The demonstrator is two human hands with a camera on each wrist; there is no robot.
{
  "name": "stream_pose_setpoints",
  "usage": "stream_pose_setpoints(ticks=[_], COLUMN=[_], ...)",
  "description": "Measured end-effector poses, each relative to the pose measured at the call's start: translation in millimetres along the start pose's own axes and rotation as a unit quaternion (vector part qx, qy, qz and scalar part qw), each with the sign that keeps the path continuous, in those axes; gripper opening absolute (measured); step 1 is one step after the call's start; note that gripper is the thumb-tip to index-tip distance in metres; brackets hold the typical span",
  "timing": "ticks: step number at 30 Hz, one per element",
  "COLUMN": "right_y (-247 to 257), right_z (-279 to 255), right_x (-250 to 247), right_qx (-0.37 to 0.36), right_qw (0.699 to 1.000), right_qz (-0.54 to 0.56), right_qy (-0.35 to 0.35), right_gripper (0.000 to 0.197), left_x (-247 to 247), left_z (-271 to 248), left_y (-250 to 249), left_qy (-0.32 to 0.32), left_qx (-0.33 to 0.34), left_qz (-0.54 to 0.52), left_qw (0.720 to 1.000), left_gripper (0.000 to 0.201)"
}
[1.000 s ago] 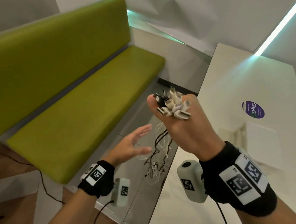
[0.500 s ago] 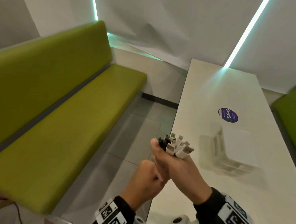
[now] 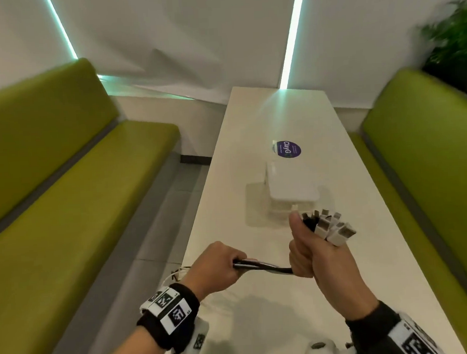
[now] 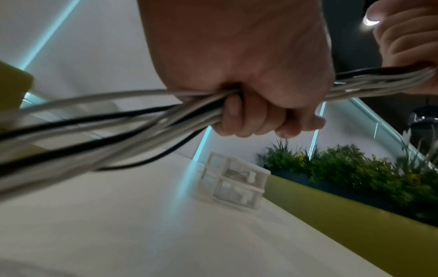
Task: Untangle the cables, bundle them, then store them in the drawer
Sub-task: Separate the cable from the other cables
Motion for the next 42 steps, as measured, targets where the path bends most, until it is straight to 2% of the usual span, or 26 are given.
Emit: stream_pose_setpoints(ticks=[2,4,6,8,11,14,17,18,20,21,24,25,26,29,30,34,37,39,42], right_y=[-3.1,-7.0,-7.8,-1.6,11.0,14.4,9.2,7.5,3.7,1.3,-2.6,-2.6,-3.1,-8.7,-11.8,-21.6,-27.4,-30.9,-38.2], right_z=[-20.1,-38.6,-52.9,-59.7,-53.2,-35.3,-19.1,-15.1,-9.0,-7.4,-8.5,-10.4,-12.2,-18.0,-19.3,-16.4,-8.1,-1.9,3.4], right_x=[-32.8,-62.2,-81.8,-89.1,-90.1,-80.9,-73.0,-70.6,-64.5,-61.0,-51.5,-49.3,-48.6,-50.9,-52.1,-48.0,-41.4,-39.2,-43.5], right_qx=[-0.007,-0.008,-0.017,-0.044,-0.077,-0.098,-0.094,-0.092,-0.085,-0.082,-0.073,-0.068,-0.064,-0.057,-0.055,-0.041,-0.024,-0.02,-0.018], right_qw=[0.999,0.998,0.997,0.997,0.994,0.99,0.99,0.99,0.99,0.99,0.988,0.988,0.988,0.986,0.984,0.985,0.989,0.987,0.985], right_qz=[0.035,0.062,0.06,0.049,0.07,0.088,0.093,0.095,0.104,0.111,0.129,0.134,0.138,0.144,0.151,0.167,0.143,0.152,0.17], right_qy=[-0.01,-0.025,-0.034,-0.034,-0.046,-0.043,-0.043,-0.043,-0.041,-0.04,-0.037,-0.039,-0.042,-0.065,-0.07,-0.029,0.025,0.046,0.035], right_gripper=[0.065,0.067,0.062,0.055,0.052,0.045,0.045,0.044,0.044,0.045,0.049,0.05,0.051,0.054,0.055,0.054,0.052,0.054,0.06], left_x=[7.2,13.5,17.3,18.2,14.4,7.8,-6.9,-16.0,-29.4,-29.1,-8.3,-1.4,4.5,18.6,20.0,14.4,14.0,17.5,23.4], left_z=[-2.1,-5.7,-9.4,-13.3,-15.5,-14.0,-14.6,-13.6,-8.6,-5.5,3.6,5.7,7.2,6.0,3.5,-2.2,-3.5,-1.3,2.8], left_y=[-25.3,-46.8,-60.6,-59.9,-39.6,-30.2,-45.8,-57.1,-85.2,-99.5,-127.1,-129.3,-128.0,-119.1,-117.9,-112.6,-108.7,-107.1,-103.3], left_qy=[0.024,0.037,0.052,0.079,0.107,0.102,0.066,0.03,-0.043,-0.055,-0.039,-0.041,-0.05,-0.066,-0.069,-0.11,-0.156,-0.126,-0.093], left_qx=[0.012,0.024,0.027,-0.01,-0.094,-0.114,-0.07,-0.048,0.006,0.033,0.097,0.101,0.092,0.079,0.088,0.123,0.148,0.135,0.124], left_qz=[0.052,0.124,0.151,0.13,0.108,0.108,0.002,-0.023,-0.067,-0.089,-0.116,-0.121,-0.114,-0.025,-0.013,-0.028,0.013,-0.022,-0.039], left_qw=[0.998,0.991,0.987,0.988,0.984,0.982,0.995,0.998,0.997,0.994,0.988,0.987,0.988,0.994,0.994,0.986,0.977,0.983,0.987], left_gripper=[0.023,0.018,0.016,0.016,0.029,0.027,0.088,0.096,0.091,0.084,0.047,0.04,0.046,0.084,0.087,0.055,0.044,0.041,0.038])
Point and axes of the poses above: each hand's wrist, its own z-axis towards the middle knuckle, its own x-axis out of the palm, y = z × x, the point moved 5 cm from there along z, towards the middle knuckle, and after that the axes turned 14 degrees about z, right-handed, at the moved point
